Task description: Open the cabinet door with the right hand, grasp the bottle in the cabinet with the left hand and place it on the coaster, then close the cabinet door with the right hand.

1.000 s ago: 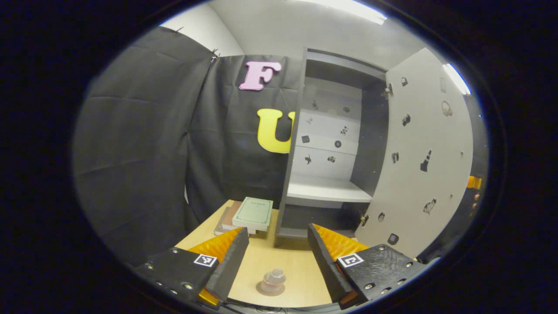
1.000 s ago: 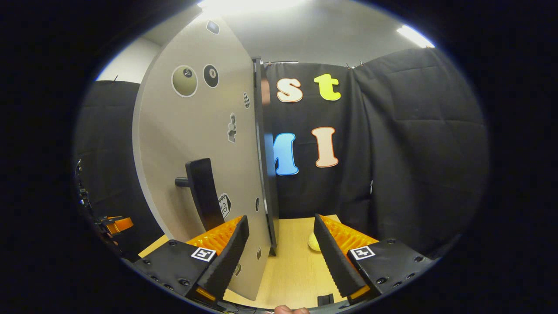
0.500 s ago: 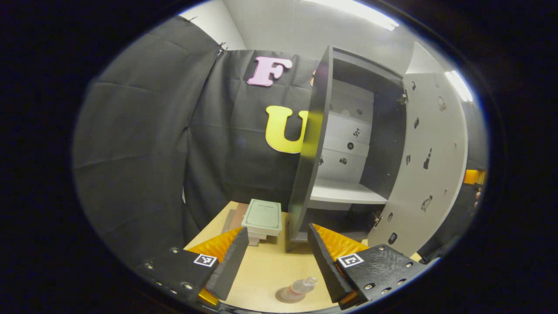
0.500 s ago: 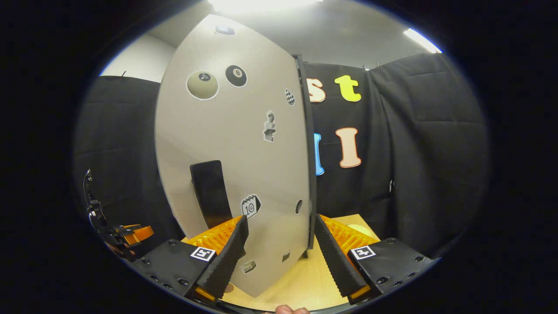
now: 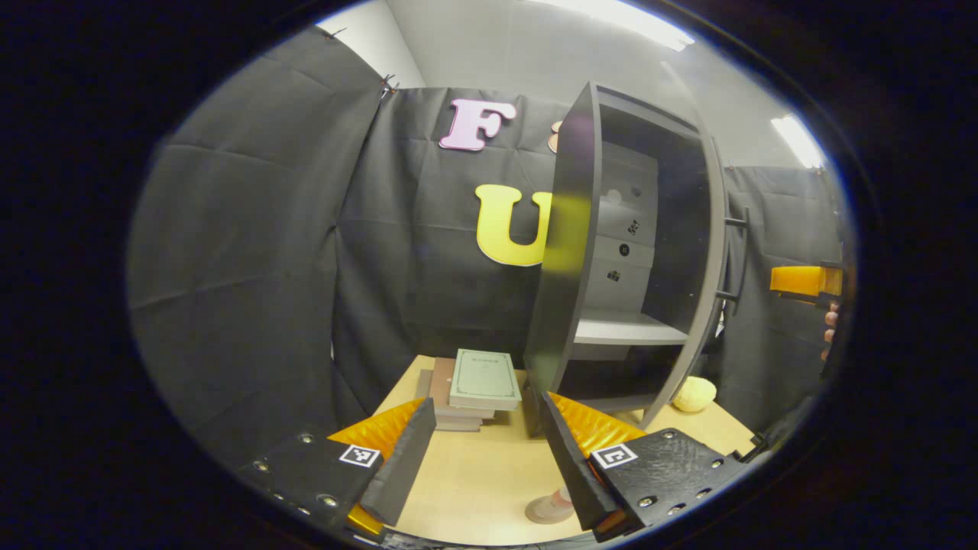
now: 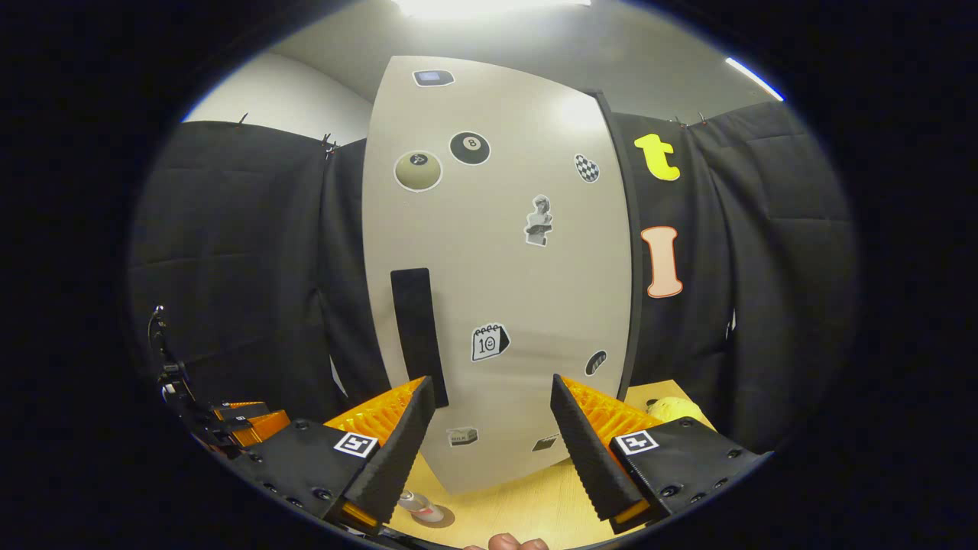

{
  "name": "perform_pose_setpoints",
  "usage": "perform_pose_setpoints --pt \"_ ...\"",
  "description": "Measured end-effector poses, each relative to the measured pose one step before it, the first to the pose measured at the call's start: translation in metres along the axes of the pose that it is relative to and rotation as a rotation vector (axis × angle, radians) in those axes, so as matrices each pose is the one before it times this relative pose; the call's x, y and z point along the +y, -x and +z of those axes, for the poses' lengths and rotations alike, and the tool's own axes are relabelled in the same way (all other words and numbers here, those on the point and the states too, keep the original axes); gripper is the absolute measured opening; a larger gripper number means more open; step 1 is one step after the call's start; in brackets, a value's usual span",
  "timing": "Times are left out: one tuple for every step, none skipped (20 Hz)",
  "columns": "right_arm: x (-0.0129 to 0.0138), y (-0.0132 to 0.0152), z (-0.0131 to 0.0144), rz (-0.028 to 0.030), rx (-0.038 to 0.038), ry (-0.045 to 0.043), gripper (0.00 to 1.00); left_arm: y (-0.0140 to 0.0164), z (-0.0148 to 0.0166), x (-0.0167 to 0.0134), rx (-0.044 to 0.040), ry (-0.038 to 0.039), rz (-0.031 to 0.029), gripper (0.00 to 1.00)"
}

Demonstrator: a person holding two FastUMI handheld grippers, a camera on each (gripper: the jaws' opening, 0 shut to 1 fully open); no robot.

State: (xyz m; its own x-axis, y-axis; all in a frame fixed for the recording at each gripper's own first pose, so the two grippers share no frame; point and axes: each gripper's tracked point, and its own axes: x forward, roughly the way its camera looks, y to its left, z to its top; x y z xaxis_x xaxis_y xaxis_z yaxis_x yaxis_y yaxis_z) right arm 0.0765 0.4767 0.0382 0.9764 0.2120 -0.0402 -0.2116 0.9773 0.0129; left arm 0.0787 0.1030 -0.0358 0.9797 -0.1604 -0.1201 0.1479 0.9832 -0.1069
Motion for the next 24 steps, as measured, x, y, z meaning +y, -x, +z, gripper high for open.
perform_pose_setpoints --pt "0.00095 0.00068 -0.00184 -0.00567 0.00775 0.00224 0.9 0.00245 -0.00057 0.00311 -0.00706 -0.00473 0.00015 0.85" --pt "-0.00301 -0.00072 -0.00124 -0.01254 0.00799 0.0051 0.9 0.00013 -0.00088 0.00313 -0.00749 -0.00418 0.00069 0.85" --pt "-0.00413 0.00044 -0.00128 -0.01695 0.00979 0.00397 0.9 -0.00405 0.00044 -0.00225 -0.00715 -0.00468 0.00214 0.85" --pt "-0.00307 0.00052 -0.0019 -0.01344 0.01096 -0.00111 0.92 -0.00063 -0.00008 0.00031 -0.00517 -0.00333 0.00506 0.85" --pt "-0.00342 -0.00178 -0.00061 -0.01106 0.00944 -0.00595 0.91 0.00184 -0.00149 0.00017 -0.00301 -0.00238 0.00206 0.85" --pt "-0.0041 0.00021 0.00109 -0.00999 0.00466 -0.00955 0.91 -0.00057 0.00005 -0.00004 0.00316 -0.00394 -0.00038 0.85" --pt "-0.00331 -0.00069 0.00206 -0.00736 0.00006 -0.00773 0.91 0.00109 0.00084 0.00072 0.00125 -0.00777 -0.0018 0.85" --pt "-0.00436 0.00094 0.00188 -0.01077 -0.0005 -0.00132 0.92 -0.00086 0.00177 -0.00033 -0.00221 -0.0093 -0.00138 0.85" --pt "-0.00534 0.00145 0.00066 -0.01147 0.00183 0.00602 0.97 -0.00028 0.00033 -0.00105 -0.00244 -0.00764 -0.00503 0.85" --pt "-0.00606 0.00206 0.00098 -0.01109 0.0017 0.01064 0.97 -0.00023 0.00172 -0.00262 -0.00448 -0.00656 -0.00986 0.85" --pt "-0.00546 0.00036 0.00007 -0.00706 0.00077 0.00815 0.97 -0.00041 0.00461 -0.00382 -0.00589 -0.00797 -0.01148 0.84" --pt "-0.00401 0.0006 0.00054 -0.00155 -0.00197 0.00511 0.98 -0.00134 0.00689 -0.00792 -0.00129 -0.0095 -0.0007 0.87" --pt "-0.00532 -0.00012 -0.00061 -0.00152 -0.00147 0.00235 0.98 -0.00567 0.00741 -0.0141 -0.0043 -0.0083 0.0012 0.85" --pt "-0.00668 0.00085 0.00014 0.00155 -0.00427 -0.00195 0.92 -0.00168 0.00608 -0.00839 -0.00208 -0.00429 0.0013 0.82" --pt "-0.00634 0.00035 -0.00046 0.00548 -0.00362 -0.00493 0.92 0.00038 0.00354 -0.00726 -0.0044 0.00168 0.00178 0.85" --pt "-0.00757 0.0024 -0.00141 0.01004 -0.00056 -0.00629 0.93 0.00229 0.00778 -0.00913 -0.00851 0.00766 0.00071 0.82" --pt "-0.00788 0.00104 -0.00098 0.01303 -0.00354 -0.00313 0.98 0.00452 0.01107 -0.01117 -0.01385 0.01517 0.00326 0.82" --pt "-0.01028 0.00168 -0.0001 0.01159 -0.00589 0.00439 0.93 0.00382 0.00872 -0.0093 -0.01339 0.01266 0.00529 0.82" --pt "-0.01229 0.00122 0.00135 0.00708 -0.00488 0.00893 0.93 0.00581 0.00584 -0.012 -0.00135 0.01131 0.01176 0.82" --pt "-0.0123 -0.00023 0.00264 0.00929 -0.00062 0.00775 0.93 0.00558 0.00353 -0.0098 0.00779 0.00665 0.01507 0.82" --pt "-0.01172 -0.00297 0.00037 0.01412 0.00082 0.0075 0.98 0.0045 0.00054 -0.00835 0.00338 0.00196 0.02405 0.84" --pt "-0.01135 -0.00275 0.00408 0.00904 -0.00703 -0.00036 0.98 0.00509 0.00321 -0.00929 -0.00219 -0.00084 0.02058 0.84" --pt "-0.01304 -0.00114 0.00447 0.00578 -0.00848 -0.01209 0.94 0.00455 0.00304 -0.01474 0.00232 0.00661 0.00143 0.82" --pt "-0.00876 0.00065 0.0038 0.01182 -0.01311 -0.01964 0.98 0.00301 0.00233 -0.01239 0.00096 0.00751 -0.00768 0.82"
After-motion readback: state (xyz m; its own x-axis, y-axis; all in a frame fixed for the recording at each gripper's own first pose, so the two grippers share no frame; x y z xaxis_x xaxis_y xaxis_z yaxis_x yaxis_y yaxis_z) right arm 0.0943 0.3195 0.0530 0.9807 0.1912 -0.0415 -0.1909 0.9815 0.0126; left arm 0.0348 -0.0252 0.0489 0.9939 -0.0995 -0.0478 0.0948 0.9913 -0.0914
